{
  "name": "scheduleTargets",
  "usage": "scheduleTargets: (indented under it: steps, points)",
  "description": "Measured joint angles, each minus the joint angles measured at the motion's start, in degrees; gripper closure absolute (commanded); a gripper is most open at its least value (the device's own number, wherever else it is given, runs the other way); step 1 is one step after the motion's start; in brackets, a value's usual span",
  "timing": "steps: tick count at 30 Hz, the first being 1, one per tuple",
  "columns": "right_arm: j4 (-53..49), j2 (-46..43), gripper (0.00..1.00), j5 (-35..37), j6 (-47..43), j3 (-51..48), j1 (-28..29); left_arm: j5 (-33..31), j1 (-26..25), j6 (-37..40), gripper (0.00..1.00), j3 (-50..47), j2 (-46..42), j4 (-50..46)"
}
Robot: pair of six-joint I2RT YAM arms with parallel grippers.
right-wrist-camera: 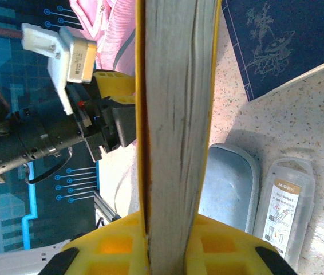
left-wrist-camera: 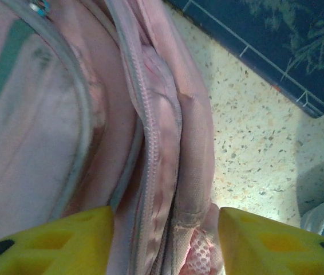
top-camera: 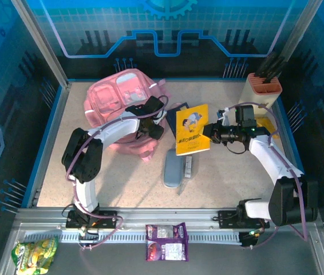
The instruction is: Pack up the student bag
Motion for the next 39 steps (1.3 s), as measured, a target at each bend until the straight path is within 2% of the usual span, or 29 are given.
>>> scheduleTargets:
  steps: [3,6,7,15,22,29,33,39]
  points:
    - [0.02,0.28,1.0,0.0,0.0,0.0,0.0,1.07,0.57,-0.5,0.76,0.0,0.9,-0.26]
    - [-0.02,0.66,1.0,0.0,-0.02,0.0,0.0,2.25,0.83,-0.44,0.98,0.11,0.92,-0.31]
    - [-0.07,0.68,1.0,0.0,-0.07,0.0,0.0,2.45,0.92,-0.39,1.0,0.13,0.92,-0.33]
    - [-2.86,0.7,1.0,-0.04,-1.95,1.16,-0.02,2.93,1.31,-1.05,1.0,2.12,-0.15,-2.89]
    - [-3.48,0.42,1.0,-0.57,-1.44,2.64,1.25,1.95,1.79,-3.5,1.0,4.26,-8.74,-5.01]
    - [4.76,3.06,1.0,-1.68,5.9,2.38,10.12,-0.15,1.79,-3.98,1.0,11.76,-13.25,-8.59]
    - [11.67,9.46,1.0,-1.36,10.32,2.6,15.67,-0.57,1.79,-4.0,1.0,14.73,-13.25,-11.72]
    - [19.67,21.68,1.0,0.98,16.24,5.62,21.05,-2.6,1.79,-4.33,1.0,16.48,-13.33,-14.67]
